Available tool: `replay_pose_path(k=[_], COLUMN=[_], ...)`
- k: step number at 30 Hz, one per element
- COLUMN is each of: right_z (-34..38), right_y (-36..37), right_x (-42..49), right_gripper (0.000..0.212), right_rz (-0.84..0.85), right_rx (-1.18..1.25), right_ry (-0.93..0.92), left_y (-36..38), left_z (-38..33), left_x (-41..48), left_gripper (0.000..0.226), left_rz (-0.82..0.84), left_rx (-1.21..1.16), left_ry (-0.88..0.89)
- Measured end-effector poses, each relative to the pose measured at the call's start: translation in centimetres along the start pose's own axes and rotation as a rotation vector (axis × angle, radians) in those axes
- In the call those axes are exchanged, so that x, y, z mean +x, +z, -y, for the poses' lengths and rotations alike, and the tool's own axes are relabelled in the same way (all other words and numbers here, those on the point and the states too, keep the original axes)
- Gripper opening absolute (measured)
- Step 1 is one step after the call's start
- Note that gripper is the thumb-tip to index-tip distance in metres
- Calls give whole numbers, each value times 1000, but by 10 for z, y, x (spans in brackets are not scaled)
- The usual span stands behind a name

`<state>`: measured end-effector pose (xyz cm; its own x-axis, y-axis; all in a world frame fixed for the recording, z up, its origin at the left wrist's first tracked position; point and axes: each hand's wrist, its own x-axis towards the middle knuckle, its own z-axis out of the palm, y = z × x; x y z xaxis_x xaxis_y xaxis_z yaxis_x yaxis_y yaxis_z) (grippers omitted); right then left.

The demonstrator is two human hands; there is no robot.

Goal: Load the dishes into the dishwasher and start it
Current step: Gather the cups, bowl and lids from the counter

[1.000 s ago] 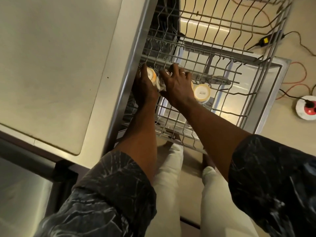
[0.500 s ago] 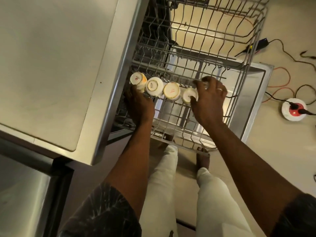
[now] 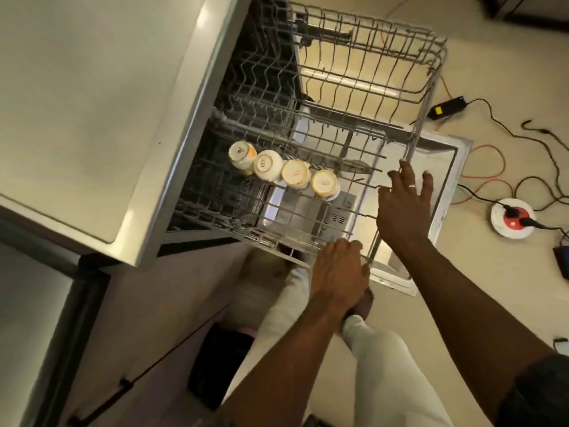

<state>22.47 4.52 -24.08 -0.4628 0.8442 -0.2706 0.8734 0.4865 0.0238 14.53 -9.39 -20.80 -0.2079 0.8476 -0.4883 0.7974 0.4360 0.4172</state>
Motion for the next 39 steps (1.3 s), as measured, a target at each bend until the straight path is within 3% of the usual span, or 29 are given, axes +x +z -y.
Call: replay_pose_path(k=[4, 12, 23, 28, 33, 39], right_z=[-38, -77, -77, -71, -52, -42], right_y=[13, 24, 20, 16, 17, 16], right_x=[-10, -21, -16, -13, -6, 3], right_gripper=[24, 52, 47, 45, 44, 43], right_rz=[-26, -68, -12, 10, -2, 5], right_rx=[53, 269, 253, 243, 278, 194], right_ry=[-31, -202, -219, -248, -296, -328], left_y=[20, 51, 60, 54, 39, 25], left_z=[-28, -49, -49, -42, -26, -19], left_x=[-4, -7, -5, 0, -2, -9], left_gripper=[38, 36, 19, 27, 14, 21], left_rz=[53, 36, 42, 110, 27, -17], left_rx=[60, 237, 297, 271, 246, 249], left_ry=[39, 138, 164, 83, 33, 54])
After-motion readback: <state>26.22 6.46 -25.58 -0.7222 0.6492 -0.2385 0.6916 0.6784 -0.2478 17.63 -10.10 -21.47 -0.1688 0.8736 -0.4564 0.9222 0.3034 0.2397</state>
